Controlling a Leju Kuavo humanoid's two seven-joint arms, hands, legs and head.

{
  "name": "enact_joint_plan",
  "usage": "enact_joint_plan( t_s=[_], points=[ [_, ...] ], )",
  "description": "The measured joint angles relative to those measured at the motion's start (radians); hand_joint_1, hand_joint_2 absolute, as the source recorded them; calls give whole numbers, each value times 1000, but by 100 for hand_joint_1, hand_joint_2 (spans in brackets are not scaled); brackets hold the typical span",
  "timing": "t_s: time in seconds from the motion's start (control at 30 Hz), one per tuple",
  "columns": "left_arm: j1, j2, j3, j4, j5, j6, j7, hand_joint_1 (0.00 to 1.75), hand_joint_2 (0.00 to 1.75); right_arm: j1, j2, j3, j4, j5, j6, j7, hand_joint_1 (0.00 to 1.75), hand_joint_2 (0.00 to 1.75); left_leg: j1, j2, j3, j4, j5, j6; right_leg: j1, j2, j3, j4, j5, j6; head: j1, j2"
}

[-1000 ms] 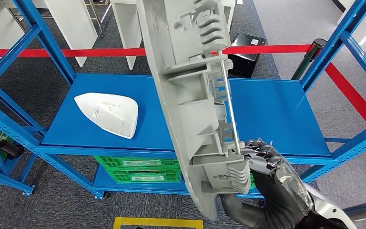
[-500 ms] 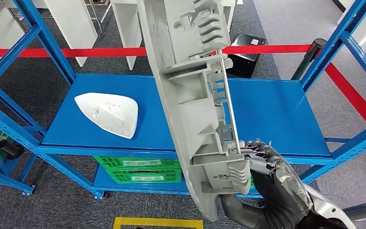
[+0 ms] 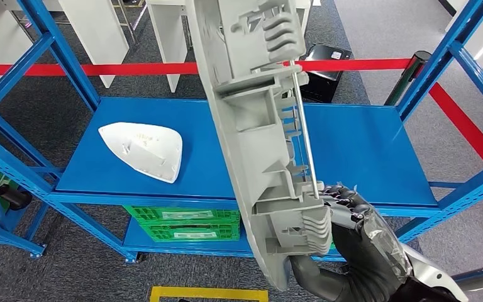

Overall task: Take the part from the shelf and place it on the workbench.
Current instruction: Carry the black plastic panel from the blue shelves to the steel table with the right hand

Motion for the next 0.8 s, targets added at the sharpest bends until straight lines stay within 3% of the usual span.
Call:
enact_joint_plan(
  t_s=[0.2, 0.37, 0.43, 0.5, 0.53, 0.57, 0.6, 0.63, 0.7, 0.73, 0.8],
  points=[
    [0, 0, 0, 0, 6, -2, -1, 0, 175, 0, 3, 2, 0, -5, 0, 2, 175, 175, -6, 0, 0, 2, 0, 5, -6, 0, 0, 0, 2, 5, 0, 0],
    [-1, -1, 0, 0, 6, -3, -1, 0, 175, 0, 4, 4, 0, -6, 0, 2, 175, 175, -3, 3, 2, -12, 18, 22, -9, 0, -2, 2, -1, 20, 0, 0],
    [-1, -2, 0, 0, 7, -3, -2, 0, 175, 0, 4, 4, 0, -8, 0, 2, 175, 175, 5, 5, 2, -23, 29, 28, -9, -1, -31, 71, -52, 26, 6, 0],
    [0, -2, 0, 0, 7, -3, -2, 0, 175, 1, 4, 6, 0, -11, 0, 2, 175, 175, 6, 6, -2, -23, 32, 30, -13, -2, -84, 203, -117, 32, 12, 0],
    [0, -2, 1, 0, 7, -3, -2, 0, 175, 2, 4, 7, 0, -13, 0, 2, 175, 175, 6, 6, -3, -23, 32, 29, -15, -2, -103, 252, -131, 35, 13, 0],
    [0, -2, 1, 0, 7, -3, -2, 0, 175, 3, 4, 8, 1, -14, 0, 2, 175, 175, 7, 6, -3, -22, 31, 28, -17, -2, -106, 268, -125, 37, 14, 0],
    [0, -2, 1, 0, 7, -3, -2, 0, 175, 3, 4, 8, 1, -14, 1, 2, 175, 175, 9, 5, -3, -19, 30, 25, -19, -3, -91, 244, -100, 40, 14, 0],
    [0, -2, 1, 0, 7, -3, -2, 0, 175, 3, 4, 8, 1, -14, 1, 2, 175, 175, 11, 5, -3, -15, 27, 20, -21, -4, -61, 186, -65, 42, 14, 0],
    [-1, -1, 2, 0, 8, -3, -3, 0, 175, 3, 4, 9, 1, -14, 1, 2, 175, 175, 12, 3, -8, -4, 18, 6, -21, -4, 2, 68, -25, 41, 17, 0],
    [-1, 0, 2, 0, 8, -3, -3, 0, 175, 3, 4, 9, 1, -15, 1, 2, 175, 175, 11, 3, -11, 2, 14, -1, -20, -3, 20, 33, -21, 36, 18, 0],
    [-2, 1, 3, 0, 9, -3, -4, 0, 175, 3, 4, 8, 1, -16, 2, 2, 175, 175, 10, 2, -16, 7, 13, -13, -16, 0, 23, 20, -31, 18, 18, 0]
  ],
)
